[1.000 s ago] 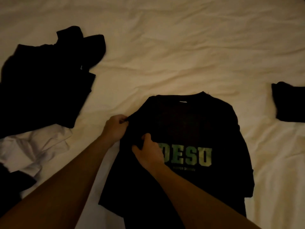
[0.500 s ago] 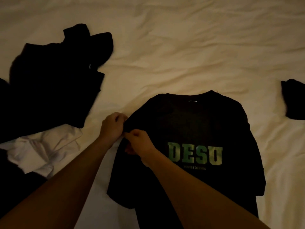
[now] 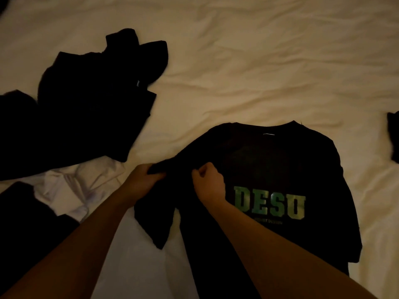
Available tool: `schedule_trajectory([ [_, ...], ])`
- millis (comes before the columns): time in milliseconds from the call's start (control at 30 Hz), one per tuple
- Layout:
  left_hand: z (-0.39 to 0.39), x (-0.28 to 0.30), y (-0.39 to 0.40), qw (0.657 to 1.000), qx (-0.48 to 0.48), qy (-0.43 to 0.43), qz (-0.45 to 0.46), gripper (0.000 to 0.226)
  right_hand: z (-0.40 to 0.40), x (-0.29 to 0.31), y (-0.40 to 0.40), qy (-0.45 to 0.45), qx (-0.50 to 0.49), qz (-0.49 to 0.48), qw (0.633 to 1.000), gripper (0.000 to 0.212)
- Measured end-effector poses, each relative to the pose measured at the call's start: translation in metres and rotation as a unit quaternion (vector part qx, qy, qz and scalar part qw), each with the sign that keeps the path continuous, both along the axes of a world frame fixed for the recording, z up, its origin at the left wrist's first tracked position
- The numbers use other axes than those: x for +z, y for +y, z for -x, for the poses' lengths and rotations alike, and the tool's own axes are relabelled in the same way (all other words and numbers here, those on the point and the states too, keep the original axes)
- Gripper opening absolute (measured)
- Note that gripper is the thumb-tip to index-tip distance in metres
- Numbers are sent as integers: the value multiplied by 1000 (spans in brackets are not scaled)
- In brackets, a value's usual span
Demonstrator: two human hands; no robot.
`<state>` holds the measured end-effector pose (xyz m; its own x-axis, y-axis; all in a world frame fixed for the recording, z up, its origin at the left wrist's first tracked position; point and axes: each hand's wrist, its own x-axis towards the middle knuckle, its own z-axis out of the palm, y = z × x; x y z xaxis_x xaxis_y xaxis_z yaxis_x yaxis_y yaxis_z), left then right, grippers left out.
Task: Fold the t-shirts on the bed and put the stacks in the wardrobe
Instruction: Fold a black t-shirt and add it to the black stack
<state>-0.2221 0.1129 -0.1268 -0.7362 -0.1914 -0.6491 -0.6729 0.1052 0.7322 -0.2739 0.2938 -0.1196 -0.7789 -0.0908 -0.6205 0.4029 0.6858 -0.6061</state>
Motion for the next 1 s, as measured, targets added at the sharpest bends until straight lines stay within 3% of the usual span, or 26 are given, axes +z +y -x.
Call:
schedule_trajectory([
  [67, 7, 1, -12, 997, 52, 15, 58, 13, -7, 1, -1, -22, 50, -7, 998, 31],
  [200, 9, 3, -26, 963, 107, -34, 244, 45, -20, -4, -25, -54, 127, 68, 988, 52],
  [300, -12, -1, -15, 974, 38, -10, 223, 77, -20, -8, -39, -41, 169, 84, 981, 57],
  [367, -30, -12, -6, 956, -63, 17, 285, 84, -19, -11, -41, -49, 234, 90, 967, 58],
  [433, -37, -24, -5, 919, -125, -11, 373, 82, -13, -14, -42, -49, 272, 100, 956, 59],
  [533, -33, -26, -5, 889, -98, -24, 446, 40, 2, -12, -44, -17, 305, 78, 949, 59],
  [600, -24, -20, -15, 897, -39, -5, 440, 23, 11, -7, -50, 42, 323, 24, 945, 67],
  [733, -17, -13, -53, 918, 80, 7, 387, 19, 28, 0, -62, 115, 354, -51, 927, 87],
  [833, -33, -11, -54, 949, 35, -60, 308, 32, 42, -1, -71, 131, 385, -103, 908, 79],
  [900, -49, -17, -48, 951, -24, -103, 289, 33, 50, 1, -80, 174, 419, -155, 878, 64],
  [1000, -60, -20, -49, 979, 60, -59, 188, 22, 61, 4, -96, 259, 504, -222, 793, 57],
])
